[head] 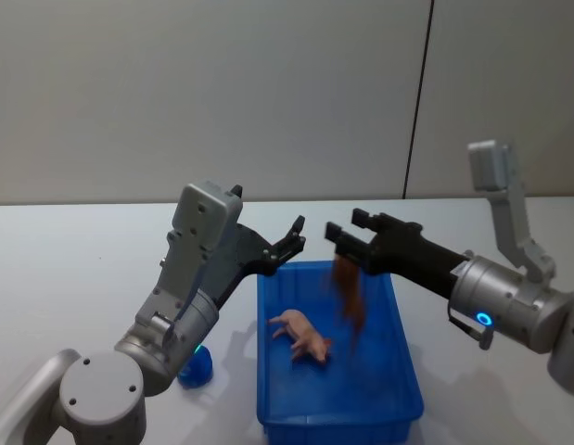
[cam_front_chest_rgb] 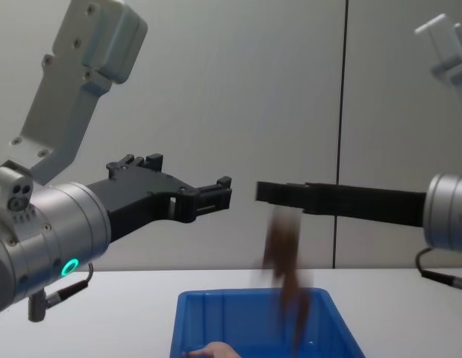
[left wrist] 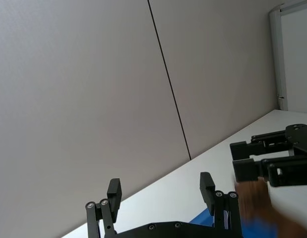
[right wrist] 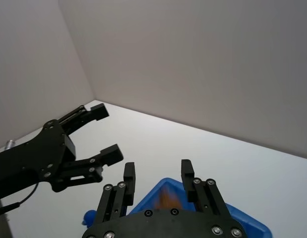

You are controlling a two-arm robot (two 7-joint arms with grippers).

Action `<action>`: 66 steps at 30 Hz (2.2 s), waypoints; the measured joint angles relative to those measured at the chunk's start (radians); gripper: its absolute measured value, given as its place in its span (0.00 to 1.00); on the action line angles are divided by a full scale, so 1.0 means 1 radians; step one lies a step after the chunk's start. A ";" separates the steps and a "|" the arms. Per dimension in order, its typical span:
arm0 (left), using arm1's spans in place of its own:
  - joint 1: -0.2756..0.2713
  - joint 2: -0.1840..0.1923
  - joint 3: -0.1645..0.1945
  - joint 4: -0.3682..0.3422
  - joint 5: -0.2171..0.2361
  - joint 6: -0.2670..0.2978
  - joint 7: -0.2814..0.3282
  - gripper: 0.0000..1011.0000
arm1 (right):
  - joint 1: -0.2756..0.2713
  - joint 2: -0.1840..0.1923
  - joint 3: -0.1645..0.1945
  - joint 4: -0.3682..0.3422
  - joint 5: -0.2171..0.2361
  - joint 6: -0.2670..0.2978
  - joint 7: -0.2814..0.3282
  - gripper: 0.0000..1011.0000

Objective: Pick up the two dolls from the table and place them into the box.

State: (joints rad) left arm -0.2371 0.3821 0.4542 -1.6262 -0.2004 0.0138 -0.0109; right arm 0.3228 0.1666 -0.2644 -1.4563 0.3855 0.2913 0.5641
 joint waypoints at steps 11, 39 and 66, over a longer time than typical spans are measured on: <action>0.000 0.000 0.000 0.000 0.000 0.000 0.001 0.99 | 0.032 -0.013 -0.014 0.022 0.010 0.063 0.057 0.84; 0.000 0.000 0.000 0.000 0.000 0.000 0.000 0.99 | -0.030 0.082 0.047 -0.045 -0.014 -0.013 -0.067 0.99; 0.001 0.001 -0.001 0.000 -0.001 0.000 0.000 0.99 | -0.199 0.172 0.118 -0.144 -0.038 -0.285 -0.325 0.99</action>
State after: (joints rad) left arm -0.2361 0.3830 0.4535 -1.6266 -0.2014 0.0138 -0.0113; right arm 0.1241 0.3387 -0.1462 -1.6004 0.3470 0.0059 0.2396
